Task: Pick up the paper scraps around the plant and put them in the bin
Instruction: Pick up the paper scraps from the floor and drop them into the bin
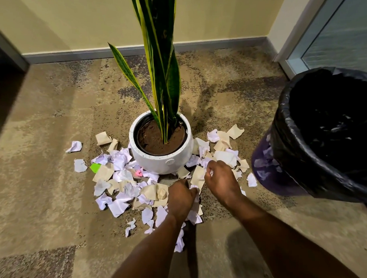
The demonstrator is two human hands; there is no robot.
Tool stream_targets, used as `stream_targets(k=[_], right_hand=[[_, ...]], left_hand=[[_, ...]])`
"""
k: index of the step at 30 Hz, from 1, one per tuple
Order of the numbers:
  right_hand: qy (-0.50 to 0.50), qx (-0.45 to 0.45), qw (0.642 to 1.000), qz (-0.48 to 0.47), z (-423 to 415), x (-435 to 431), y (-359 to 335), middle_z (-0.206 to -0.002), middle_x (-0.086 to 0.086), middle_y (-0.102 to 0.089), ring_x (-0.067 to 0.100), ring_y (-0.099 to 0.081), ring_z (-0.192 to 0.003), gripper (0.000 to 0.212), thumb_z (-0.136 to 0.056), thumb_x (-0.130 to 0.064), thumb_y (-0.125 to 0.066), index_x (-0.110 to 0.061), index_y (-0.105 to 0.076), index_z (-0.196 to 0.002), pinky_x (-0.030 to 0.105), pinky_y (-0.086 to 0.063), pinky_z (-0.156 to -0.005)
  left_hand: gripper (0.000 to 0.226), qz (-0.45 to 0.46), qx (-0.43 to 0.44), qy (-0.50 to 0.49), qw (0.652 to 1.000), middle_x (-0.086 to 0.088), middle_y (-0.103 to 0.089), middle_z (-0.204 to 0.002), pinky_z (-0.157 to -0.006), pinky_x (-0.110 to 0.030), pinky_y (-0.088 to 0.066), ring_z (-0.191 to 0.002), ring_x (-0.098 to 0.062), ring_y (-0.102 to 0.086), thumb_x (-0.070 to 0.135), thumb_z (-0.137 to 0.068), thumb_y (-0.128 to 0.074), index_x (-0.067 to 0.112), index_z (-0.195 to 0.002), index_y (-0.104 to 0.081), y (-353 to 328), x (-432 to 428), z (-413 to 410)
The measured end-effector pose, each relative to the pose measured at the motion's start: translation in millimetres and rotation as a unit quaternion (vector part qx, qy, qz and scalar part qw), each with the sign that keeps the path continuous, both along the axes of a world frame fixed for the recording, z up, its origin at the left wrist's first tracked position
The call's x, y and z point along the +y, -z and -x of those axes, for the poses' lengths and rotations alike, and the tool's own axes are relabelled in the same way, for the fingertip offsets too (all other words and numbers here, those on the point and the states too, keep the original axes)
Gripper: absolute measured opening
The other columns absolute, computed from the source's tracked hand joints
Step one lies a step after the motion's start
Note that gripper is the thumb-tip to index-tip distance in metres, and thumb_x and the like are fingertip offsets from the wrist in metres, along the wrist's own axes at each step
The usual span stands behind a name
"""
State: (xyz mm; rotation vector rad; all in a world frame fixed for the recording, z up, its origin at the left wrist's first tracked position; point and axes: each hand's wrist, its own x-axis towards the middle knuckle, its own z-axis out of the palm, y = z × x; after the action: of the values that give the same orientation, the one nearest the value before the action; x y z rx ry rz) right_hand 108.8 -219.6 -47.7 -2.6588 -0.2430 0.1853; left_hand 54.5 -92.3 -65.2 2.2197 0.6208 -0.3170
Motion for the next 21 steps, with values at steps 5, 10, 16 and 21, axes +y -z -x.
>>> stream_targets(k=[5,10,16,21], right_hand=[[0.01,0.014,0.999,-0.031,-3,-7,-1,-0.086,0.011,-0.059,0.024,-0.056,-0.072,0.006,-0.086,-0.011,-0.054,-0.01,-0.06,-0.084,0.032,-0.046,-0.062],[0.003,0.023,0.999,-0.025,-4,-6,1,-0.089,0.012,-0.06,0.025,-0.056,-0.076,0.008,-0.087,-0.01,-0.053,-0.009,-0.061,-0.087,0.03,-0.043,-0.065],[-0.009,0.026,0.999,-0.024,-5,-5,3,-0.089,0.012,-0.06,0.024,-0.056,-0.075,0.009,-0.088,-0.011,-0.053,-0.009,-0.062,-0.089,0.028,-0.04,-0.063],[0.005,0.037,0.999,-0.011,-4,-11,8,-0.09,0.01,-0.06,0.023,-0.057,-0.077,0.01,-0.089,-0.013,-0.053,-0.011,-0.062,-0.088,0.033,-0.05,-0.067]], left_hand=[[0.014,0.018,-0.024,-0.049,0.998,-0.001,-0.066,-0.066,-0.057,-0.024,-0.029,-0.056,-0.011,-0.052,0.023,-0.081,-0.074,0.014,-0.071,-0.07,3,-4,-4],[0.011,0.03,-0.022,-0.067,0.997,-0.006,-0.073,-0.08,-0.063,-0.023,-0.036,-0.071,-0.019,-0.061,0.021,-0.08,-0.073,0.01,-0.079,-0.074,2,-3,-6],[0.013,0.088,-0.005,-0.095,0.992,-0.013,-0.074,-0.078,-0.066,-0.03,-0.05,-0.07,-0.032,-0.067,0.019,-0.081,-0.074,0.005,-0.08,-0.073,0,-10,-16],[0.015,0.113,0.008,-0.163,0.98,0.001,-0.06,-0.05,-0.051,-0.012,-0.041,-0.042,-0.004,-0.057,0.009,-0.081,-0.07,0.008,-0.066,-0.071,0,-13,-22]])
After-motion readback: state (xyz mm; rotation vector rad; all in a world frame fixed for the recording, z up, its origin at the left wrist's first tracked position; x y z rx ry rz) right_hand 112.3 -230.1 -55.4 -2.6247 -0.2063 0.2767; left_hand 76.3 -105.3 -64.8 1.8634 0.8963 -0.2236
